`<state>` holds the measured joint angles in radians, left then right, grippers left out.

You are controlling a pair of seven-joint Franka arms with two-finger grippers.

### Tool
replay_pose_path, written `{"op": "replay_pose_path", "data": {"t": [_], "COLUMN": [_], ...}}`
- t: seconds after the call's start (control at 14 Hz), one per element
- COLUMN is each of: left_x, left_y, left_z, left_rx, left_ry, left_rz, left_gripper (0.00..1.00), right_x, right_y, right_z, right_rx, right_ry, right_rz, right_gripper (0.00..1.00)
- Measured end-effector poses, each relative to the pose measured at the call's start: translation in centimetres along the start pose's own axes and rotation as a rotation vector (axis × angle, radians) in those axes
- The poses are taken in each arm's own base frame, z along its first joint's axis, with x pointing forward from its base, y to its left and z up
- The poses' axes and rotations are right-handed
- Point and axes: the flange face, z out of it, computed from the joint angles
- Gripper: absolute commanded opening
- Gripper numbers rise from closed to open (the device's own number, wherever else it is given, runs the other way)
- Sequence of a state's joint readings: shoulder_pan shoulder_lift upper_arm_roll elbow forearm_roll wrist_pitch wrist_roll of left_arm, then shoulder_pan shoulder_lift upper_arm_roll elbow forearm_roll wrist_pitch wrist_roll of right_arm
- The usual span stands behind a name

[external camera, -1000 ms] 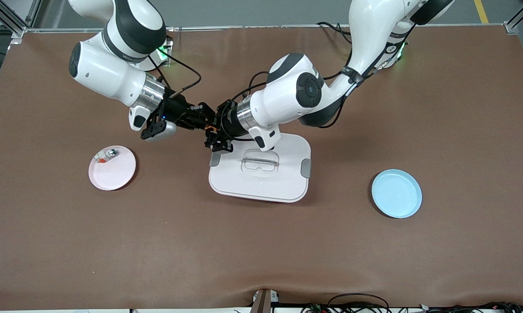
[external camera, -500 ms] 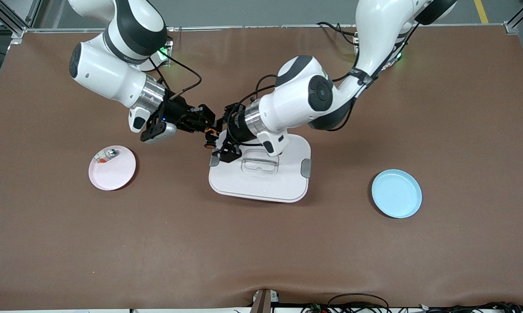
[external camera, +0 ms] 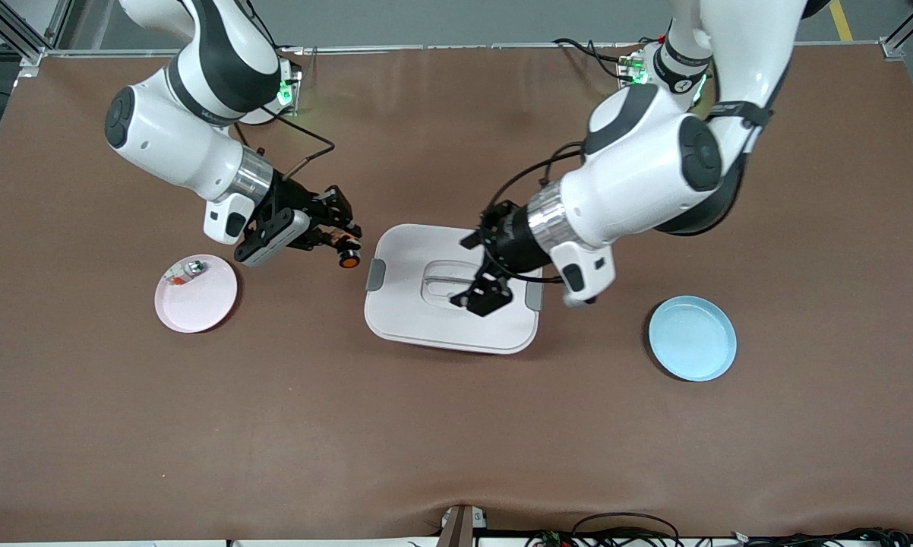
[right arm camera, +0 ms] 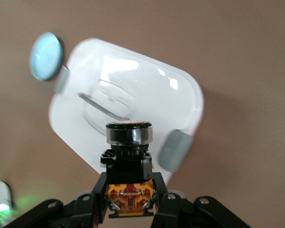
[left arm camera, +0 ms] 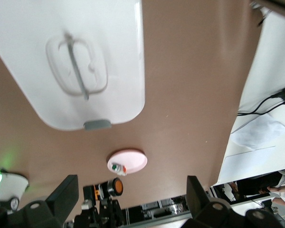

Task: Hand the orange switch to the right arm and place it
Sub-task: 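Carry the switch to the pink plate while the left gripper withdraws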

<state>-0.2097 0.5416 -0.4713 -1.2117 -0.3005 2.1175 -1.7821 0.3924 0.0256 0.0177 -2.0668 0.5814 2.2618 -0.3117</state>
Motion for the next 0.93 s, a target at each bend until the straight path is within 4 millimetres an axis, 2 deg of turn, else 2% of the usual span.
{"op": "replay_pose_path", "data": {"t": [0.21,0.5,0.71,0.93], "left_x": [3.3,11.2,15.5,19.1], "left_y": [0.9,1.6,1.7,1.5], "left_z": [-4.3,-9.7,-11.6,-13.4], "left_rx": [-0.006,0.087,0.159,0.238], "left_ry": [0.114,0.287,0.406,0.427], "left_rz": [0.156,0.392,0.507,0.617], "left_gripper": [1.0,1.0,1.0,1.0], "right_x": [-0.5,-0.9,-1.6,-2.9], "right_y": [2.3,5.3,7.9,11.9], "right_z": [-0.5,-1.5,-2.3,-2.9], "right_rx": [-0.081,-0.191,-0.217,-0.227], "right_ry": [-0.075,-0.165,-0.251,-0.316], "right_rz": [-0.19,-0.466,-0.638,-0.784], "right_gripper": [0.0,0.0,0.0,0.0]}}
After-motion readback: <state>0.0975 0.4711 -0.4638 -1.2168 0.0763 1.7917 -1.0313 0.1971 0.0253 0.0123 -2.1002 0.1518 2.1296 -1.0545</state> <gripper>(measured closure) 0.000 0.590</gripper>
